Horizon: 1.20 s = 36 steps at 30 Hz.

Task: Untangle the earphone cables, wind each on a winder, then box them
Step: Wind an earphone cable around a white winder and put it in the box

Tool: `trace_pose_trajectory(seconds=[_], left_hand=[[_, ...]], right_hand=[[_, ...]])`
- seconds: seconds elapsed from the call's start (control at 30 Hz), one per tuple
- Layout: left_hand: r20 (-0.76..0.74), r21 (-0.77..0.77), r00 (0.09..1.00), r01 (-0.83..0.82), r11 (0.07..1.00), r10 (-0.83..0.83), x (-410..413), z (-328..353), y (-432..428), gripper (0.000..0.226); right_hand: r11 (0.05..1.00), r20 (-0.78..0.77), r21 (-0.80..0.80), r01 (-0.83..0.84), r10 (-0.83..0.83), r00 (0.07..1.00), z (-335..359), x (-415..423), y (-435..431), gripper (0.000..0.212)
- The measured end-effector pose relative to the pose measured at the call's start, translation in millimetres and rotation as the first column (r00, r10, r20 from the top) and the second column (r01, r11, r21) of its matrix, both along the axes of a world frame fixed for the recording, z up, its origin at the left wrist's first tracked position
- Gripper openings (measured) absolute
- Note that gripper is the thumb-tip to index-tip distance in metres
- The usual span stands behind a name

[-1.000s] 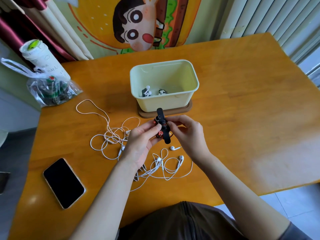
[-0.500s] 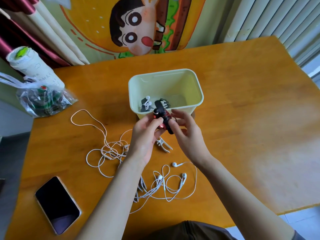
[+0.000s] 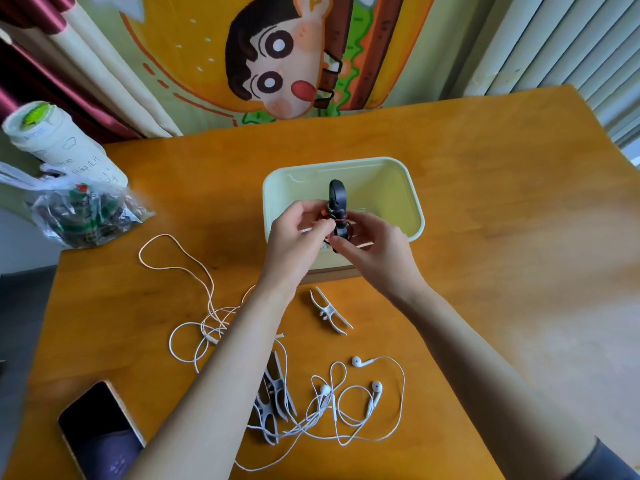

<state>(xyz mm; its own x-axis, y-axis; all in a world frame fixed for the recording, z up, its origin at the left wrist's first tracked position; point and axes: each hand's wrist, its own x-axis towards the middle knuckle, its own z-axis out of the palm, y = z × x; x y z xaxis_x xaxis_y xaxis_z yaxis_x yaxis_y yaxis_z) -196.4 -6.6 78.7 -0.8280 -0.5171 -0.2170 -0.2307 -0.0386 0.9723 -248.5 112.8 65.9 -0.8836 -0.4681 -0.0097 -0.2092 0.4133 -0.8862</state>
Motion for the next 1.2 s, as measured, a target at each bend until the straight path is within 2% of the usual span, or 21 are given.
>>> trace_pose_trajectory(seconds=[0.1, 0.17, 0.27, 0.4, 0.47, 0.57, 0.63, 0.83, 1.03, 1.13, 1.2], left_hand=[[0.063, -0.123, 0.997, 0.05, 0.991, -0.043, -8, -4, -8, 0.027], [0.115, -0.305, 0.993, 0.062, 0.95, -0.027, -4, -13, -15, 0.037], [0.163, -0.641, 0.987, 0.108, 0.76, -0.003, 13, -34, -25, 0.032], [0.247, -0.807, 0.968, 0.233, 0.542, -0.049, 32, -54, -31, 0.016], [0.24, -0.838, 0.969, 0.239, 0.49, -0.063, 34, -58, -31, 0.012], [0.229, -0.85, 0.971, 0.234, 0.472, -0.067, 34, -59, -33, 0.01], [0.222, -0.852, 0.973, 0.227, 0.471, -0.066, 33, -60, -35, 0.009], [0.224, -0.845, 0.972, 0.23, 0.482, -0.071, 33, -59, -34, 0.01], [0.253, -0.838, 0.966, 0.25, 0.484, -0.06, 30, -56, -34, 0.011], [0.268, -0.855, 0.962, 0.266, 0.445, -0.059, 29, -51, -34, 0.012], [0.296, -0.858, 0.953, 0.292, 0.423, -0.056, 30, -48, -32, 0.015]], right_hand=[[0.998, 0.014, 0.057, 0.012, -0.013, 1.0, -3, -17, -8, 0.031], [0.992, 0.029, 0.127, 0.008, -0.011, 1.0, -7, -30, -13, 0.032], [0.968, 0.065, 0.249, -0.031, 0.015, 0.998, -15, -51, -20, 0.031], [0.895, 0.155, 0.429, -0.121, 0.059, 0.986, -32, -75, -38, 0.033], [0.839, 0.225, 0.515, -0.172, 0.061, 0.972, -43, -87, -49, 0.034], [0.744, 0.315, 0.616, -0.26, 0.07, 0.946, -54, -101, -61, 0.026], [0.688, 0.33, 0.667, -0.287, 0.073, 0.941, -59, -106, -68, 0.022], [0.572, 0.292, 0.746, -0.341, 0.179, 0.939, -64, -107, -86, 0.038], [0.576, 0.264, 0.746, -0.333, 0.202, 0.943, -66, -103, -84, 0.045], [0.538, 0.183, 0.792, -0.29, 0.244, 0.952, -55, -100, -79, 0.045], [0.566, 0.104, 0.783, -0.256, 0.287, 0.952, -47, -95, -77, 0.038]])
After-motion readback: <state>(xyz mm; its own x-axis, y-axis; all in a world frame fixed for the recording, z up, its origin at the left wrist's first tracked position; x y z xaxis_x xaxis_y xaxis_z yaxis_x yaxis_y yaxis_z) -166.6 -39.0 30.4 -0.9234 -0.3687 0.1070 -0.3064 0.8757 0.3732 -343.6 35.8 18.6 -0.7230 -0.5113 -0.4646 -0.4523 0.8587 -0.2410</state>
